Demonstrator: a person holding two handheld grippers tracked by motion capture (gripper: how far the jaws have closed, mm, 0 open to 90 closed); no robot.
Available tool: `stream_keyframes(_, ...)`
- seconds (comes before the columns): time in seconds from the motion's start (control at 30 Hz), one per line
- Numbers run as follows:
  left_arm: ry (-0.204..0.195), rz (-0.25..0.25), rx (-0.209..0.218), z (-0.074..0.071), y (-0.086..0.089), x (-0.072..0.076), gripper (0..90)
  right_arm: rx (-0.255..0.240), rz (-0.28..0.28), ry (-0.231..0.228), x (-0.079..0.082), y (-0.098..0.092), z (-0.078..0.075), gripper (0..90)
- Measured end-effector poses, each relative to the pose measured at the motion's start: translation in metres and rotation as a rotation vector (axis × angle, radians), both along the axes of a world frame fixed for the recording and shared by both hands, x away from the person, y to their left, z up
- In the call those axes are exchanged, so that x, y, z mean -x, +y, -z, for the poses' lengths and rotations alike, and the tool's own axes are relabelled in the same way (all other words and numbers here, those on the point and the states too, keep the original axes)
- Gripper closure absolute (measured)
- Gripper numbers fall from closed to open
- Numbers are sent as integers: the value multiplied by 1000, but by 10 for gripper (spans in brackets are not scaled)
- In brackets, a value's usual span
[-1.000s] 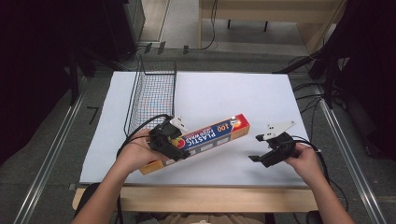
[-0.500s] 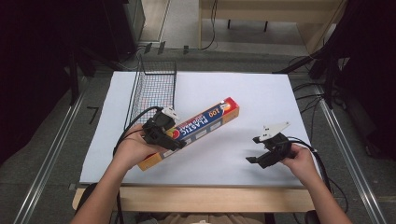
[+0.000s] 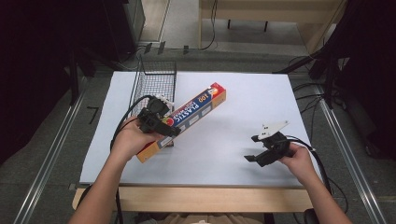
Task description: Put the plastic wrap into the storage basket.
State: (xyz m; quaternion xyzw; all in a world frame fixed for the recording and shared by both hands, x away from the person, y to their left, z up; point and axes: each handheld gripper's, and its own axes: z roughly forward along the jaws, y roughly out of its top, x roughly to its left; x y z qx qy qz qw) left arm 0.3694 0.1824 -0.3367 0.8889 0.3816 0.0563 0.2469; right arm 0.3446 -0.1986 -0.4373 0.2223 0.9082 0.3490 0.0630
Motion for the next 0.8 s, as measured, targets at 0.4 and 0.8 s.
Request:
stream_keyframes(0.4,-17,-51,-13,-15,6,-15,392,-1,-29,-27,-2,2,1,204)
stream_keyframes(0.8,-49,-171,-45,-17,17,-37,393,14,-46,3,-2,6,5,203)
